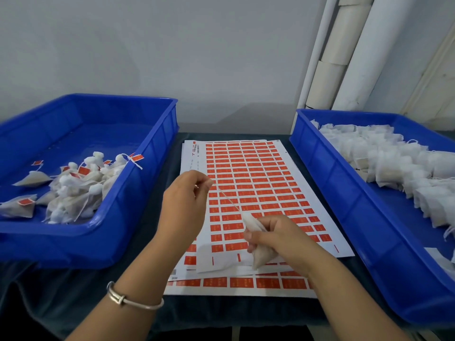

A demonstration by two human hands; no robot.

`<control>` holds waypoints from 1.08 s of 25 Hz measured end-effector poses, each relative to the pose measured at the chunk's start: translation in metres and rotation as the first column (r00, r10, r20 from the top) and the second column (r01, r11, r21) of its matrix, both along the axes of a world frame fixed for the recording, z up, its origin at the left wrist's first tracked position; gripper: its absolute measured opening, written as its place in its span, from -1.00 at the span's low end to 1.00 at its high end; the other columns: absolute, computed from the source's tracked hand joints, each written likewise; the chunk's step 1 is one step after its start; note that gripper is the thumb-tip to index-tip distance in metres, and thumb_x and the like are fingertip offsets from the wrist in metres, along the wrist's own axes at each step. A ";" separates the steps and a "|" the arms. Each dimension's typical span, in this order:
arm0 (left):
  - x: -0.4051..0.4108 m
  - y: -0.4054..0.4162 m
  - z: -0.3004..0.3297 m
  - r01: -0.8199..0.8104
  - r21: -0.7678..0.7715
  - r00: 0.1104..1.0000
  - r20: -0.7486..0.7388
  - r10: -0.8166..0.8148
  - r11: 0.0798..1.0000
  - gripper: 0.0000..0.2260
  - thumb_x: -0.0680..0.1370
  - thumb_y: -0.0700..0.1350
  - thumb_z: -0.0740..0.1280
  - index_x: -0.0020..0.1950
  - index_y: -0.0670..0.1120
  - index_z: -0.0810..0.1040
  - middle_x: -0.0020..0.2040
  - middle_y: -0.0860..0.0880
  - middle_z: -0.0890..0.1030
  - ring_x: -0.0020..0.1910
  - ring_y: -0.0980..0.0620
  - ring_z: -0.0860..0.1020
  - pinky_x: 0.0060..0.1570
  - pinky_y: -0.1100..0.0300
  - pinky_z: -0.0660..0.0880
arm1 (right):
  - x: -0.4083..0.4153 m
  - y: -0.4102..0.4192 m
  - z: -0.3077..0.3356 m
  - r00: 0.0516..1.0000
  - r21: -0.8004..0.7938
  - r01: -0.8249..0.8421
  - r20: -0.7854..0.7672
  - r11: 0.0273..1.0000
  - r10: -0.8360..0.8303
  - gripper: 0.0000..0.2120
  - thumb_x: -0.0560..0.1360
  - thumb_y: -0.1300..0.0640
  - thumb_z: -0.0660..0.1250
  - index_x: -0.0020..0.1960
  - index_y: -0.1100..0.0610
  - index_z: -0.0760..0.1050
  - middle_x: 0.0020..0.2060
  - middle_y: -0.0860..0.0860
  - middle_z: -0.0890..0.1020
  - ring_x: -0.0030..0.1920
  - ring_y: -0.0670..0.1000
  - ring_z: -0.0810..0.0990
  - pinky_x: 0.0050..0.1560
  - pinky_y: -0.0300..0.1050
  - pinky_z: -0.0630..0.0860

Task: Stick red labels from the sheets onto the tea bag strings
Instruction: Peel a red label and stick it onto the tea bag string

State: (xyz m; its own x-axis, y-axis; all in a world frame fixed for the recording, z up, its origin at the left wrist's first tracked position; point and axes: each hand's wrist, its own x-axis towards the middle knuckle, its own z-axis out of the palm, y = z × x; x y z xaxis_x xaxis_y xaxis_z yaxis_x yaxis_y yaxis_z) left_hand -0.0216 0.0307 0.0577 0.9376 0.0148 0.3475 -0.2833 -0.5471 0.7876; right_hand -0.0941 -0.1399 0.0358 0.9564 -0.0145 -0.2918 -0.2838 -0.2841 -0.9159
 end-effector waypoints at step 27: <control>-0.045 -0.029 -0.017 0.493 -0.044 0.843 -0.224 -0.490 0.869 -0.82 0.61 -0.06 0.16 -0.15 0.19 0.35 -0.10 0.22 0.46 -0.10 0.16 0.49 -0.22 0.45 0.40 | 0.000 -0.001 -0.013 0.958 -0.013 -0.174 0.228 0.985 0.172 -0.83 0.51 0.11 0.31 -0.09 -0.15 0.60 -0.19 -0.12 0.64 -0.11 -0.10 0.61 -0.19 -0.33 0.56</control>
State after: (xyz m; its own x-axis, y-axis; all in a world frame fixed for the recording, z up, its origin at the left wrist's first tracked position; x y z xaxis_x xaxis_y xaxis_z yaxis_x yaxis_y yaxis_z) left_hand -0.0668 0.0021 0.0406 0.8725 -0.4716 0.1280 -0.3385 -0.3942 0.8544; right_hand -0.0943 -0.1405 0.0233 0.9852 0.1582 -0.0658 -0.0148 -0.3039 -0.9526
